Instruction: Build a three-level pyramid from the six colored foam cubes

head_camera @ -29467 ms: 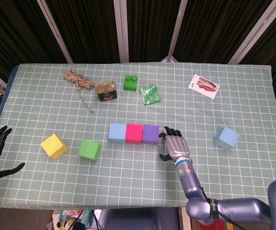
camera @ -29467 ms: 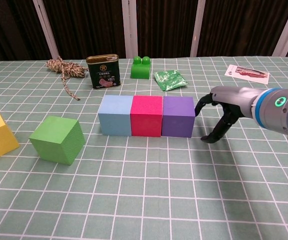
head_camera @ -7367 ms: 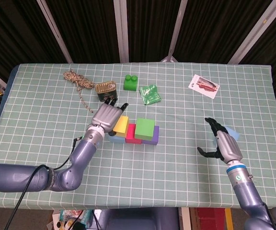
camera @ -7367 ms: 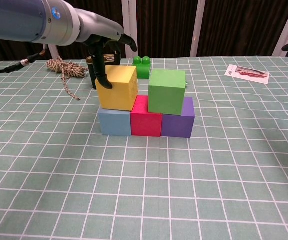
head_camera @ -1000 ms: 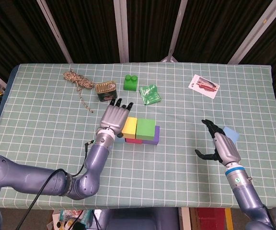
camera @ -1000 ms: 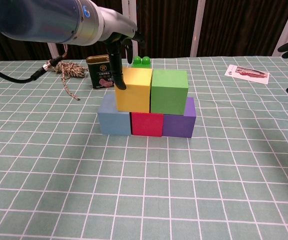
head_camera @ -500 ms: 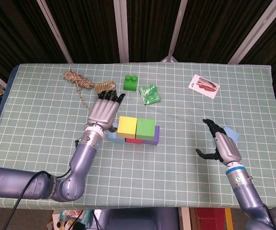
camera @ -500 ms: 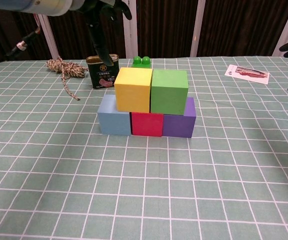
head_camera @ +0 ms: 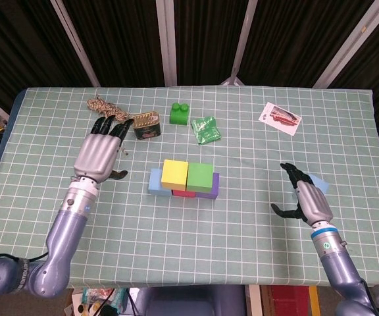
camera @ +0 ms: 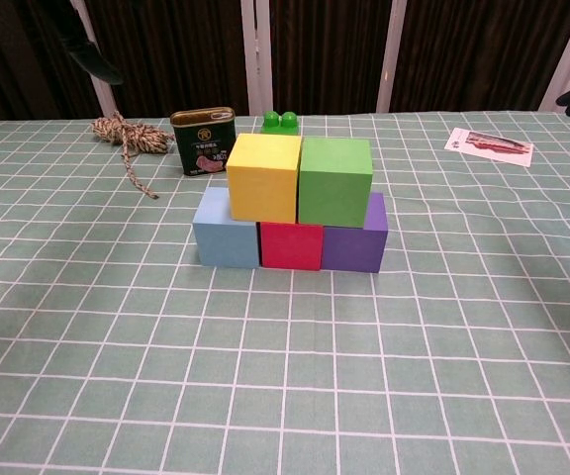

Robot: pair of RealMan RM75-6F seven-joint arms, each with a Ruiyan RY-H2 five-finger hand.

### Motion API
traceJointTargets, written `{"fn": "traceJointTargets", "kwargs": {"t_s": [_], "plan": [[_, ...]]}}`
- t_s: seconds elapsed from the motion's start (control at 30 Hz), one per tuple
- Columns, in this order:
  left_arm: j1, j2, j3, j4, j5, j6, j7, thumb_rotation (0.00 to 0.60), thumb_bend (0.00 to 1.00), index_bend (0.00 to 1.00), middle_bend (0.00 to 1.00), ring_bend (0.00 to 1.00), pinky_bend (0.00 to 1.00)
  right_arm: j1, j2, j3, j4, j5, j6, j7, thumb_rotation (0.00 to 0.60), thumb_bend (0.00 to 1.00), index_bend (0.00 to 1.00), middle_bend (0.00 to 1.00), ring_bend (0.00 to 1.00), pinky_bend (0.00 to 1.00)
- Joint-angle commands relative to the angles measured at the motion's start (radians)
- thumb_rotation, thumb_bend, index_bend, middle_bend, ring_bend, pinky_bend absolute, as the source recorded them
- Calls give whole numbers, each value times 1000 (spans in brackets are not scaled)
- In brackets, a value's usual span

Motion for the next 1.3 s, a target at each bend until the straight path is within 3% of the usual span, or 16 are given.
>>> {"fn": "traceJointTargets", "kwargs": {"t_s": [0.03,0.33,0.47,0.73,0.97,1.3], "plan": [[139,59,110,-51,200,78,-109,600,72,17,159,0,34,5,-6,-9,13,-1,1,-21,600,313,0,0,0,0],[354,101,286,-41,529,190,-254,600,72,11,133,0,21,22,-45,-27,69,41,17,-97,600,314,0,0,0,0],[424,93,330,-6,622,220,-307,600,72,9,128,0,13,32,-61,-35,99,76,24,-139,600,313,0,0,0,0],[487,97,331,16,728,240,-365,600,72,7,127,0,13,54,-103,-38,203,197,25,-209,600,314,0,0,0,0],[505,105,311,21,741,208,-370,600,72,7,127,0,13,67,-128,-31,295,289,-5,-229,600,313,0,0,0,0],[553,86,279,84,767,202,-418,600,72,7,127,0,13,61,-124,-4,345,305,-29,-194,600,314,0,0,0,0]]}}
